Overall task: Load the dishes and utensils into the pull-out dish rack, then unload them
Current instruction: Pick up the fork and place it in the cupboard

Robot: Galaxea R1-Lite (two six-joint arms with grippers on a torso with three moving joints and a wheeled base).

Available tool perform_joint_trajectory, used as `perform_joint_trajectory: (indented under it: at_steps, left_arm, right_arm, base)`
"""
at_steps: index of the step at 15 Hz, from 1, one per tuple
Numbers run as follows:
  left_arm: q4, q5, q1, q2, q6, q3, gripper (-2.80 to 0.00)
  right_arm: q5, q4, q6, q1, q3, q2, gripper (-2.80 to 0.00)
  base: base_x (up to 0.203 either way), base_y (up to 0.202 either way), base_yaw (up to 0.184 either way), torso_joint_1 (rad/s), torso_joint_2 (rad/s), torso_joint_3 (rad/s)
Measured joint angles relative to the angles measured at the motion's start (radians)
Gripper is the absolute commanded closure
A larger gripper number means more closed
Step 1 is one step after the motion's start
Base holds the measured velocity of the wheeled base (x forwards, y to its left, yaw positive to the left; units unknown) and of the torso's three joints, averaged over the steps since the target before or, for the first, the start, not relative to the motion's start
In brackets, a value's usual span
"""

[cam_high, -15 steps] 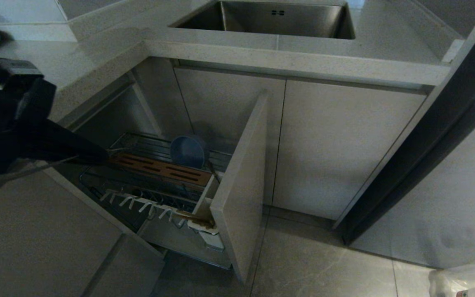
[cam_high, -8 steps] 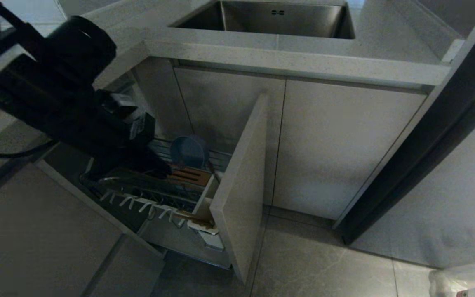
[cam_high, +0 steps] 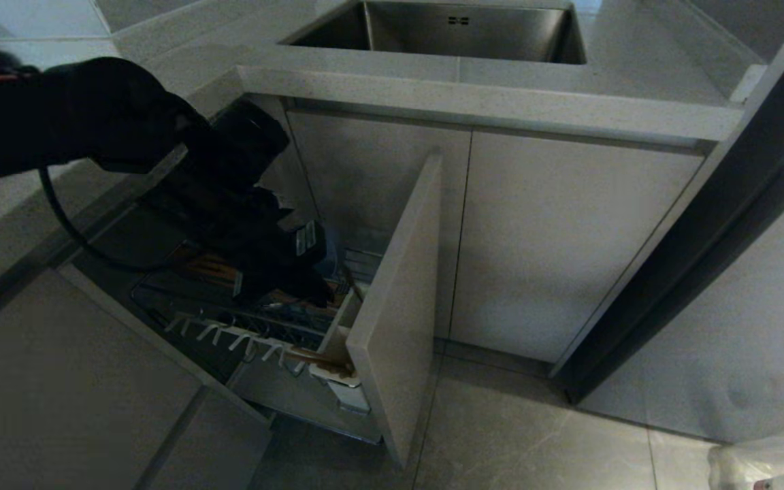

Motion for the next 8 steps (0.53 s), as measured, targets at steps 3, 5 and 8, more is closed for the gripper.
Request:
perform_joint_trajectory:
  at_steps: [3,5,8]
  left_arm:
    - [-0.045,-0.001,0.0,0.037,0.001,-0.001,0.0]
    - [-0.047,-0.003,0.0,0.057,0.002,-0.005,0.0]
    - [-0.048,-0.008,-0.001,0.084,0.002,-0.008,0.0]
  right_arm:
    - [0.0,0.0,0.0,0.0,0.0,0.0,0.0]
    - [0.0,0.0,0.0,0.0,0.0,0.0,0.0]
    - [0.0,0.0,0.0,0.0,0.0,0.0,0.0]
  base:
    - [0.0,0.0,0.0,0.0,0.0,0.0]
    - [0.0,0.0,0.0,0.0,0.0,0.0]
    - [0.0,0.0,0.0,0.0,0.0,0.0]
